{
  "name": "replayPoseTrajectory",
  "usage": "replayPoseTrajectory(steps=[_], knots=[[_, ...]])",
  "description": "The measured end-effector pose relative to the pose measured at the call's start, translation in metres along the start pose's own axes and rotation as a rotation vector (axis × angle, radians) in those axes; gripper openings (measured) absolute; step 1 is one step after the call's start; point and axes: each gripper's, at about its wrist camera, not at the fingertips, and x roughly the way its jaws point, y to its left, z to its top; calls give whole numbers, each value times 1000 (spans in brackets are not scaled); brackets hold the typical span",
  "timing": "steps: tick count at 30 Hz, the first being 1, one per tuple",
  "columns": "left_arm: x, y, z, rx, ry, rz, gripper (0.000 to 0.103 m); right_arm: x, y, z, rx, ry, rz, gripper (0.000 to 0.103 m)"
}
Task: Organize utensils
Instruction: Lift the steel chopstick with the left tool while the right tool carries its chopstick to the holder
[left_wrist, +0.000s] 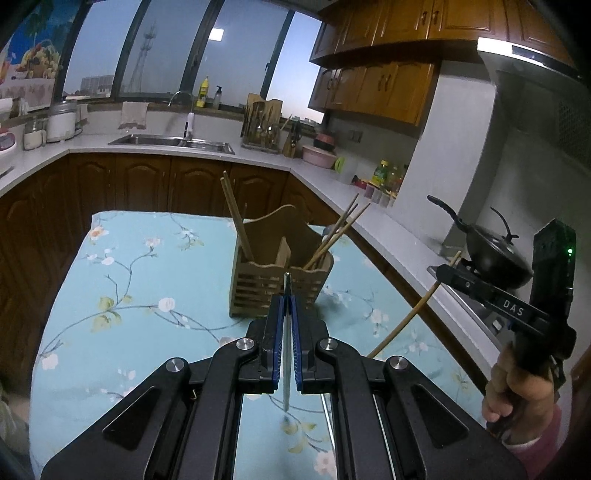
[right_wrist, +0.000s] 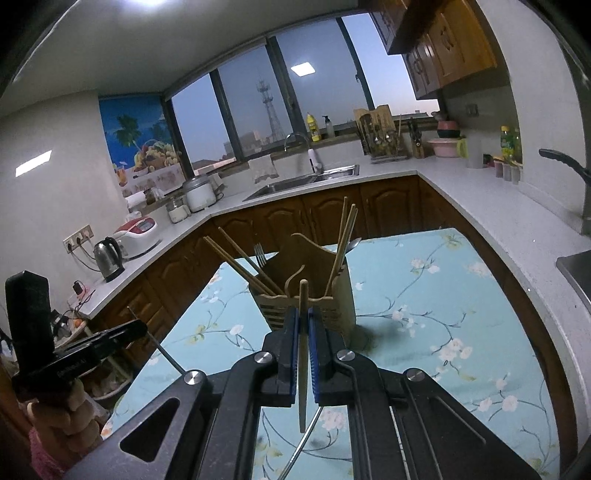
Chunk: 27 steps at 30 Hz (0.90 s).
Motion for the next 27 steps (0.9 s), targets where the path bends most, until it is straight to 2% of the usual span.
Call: replayPoseTrajectory(steps=[11, 18, 27], knots=[[6, -2, 27, 10, -46, 5, 4, 8, -8, 18, 6, -36, -6, 6], [8, -6, 68, 43, -134, 27, 4, 17, -11, 46, 7, -83, -8, 6], [27, -9, 130, 78, -256, 67, 4, 34, -7, 105, -5, -199, -24, 6]])
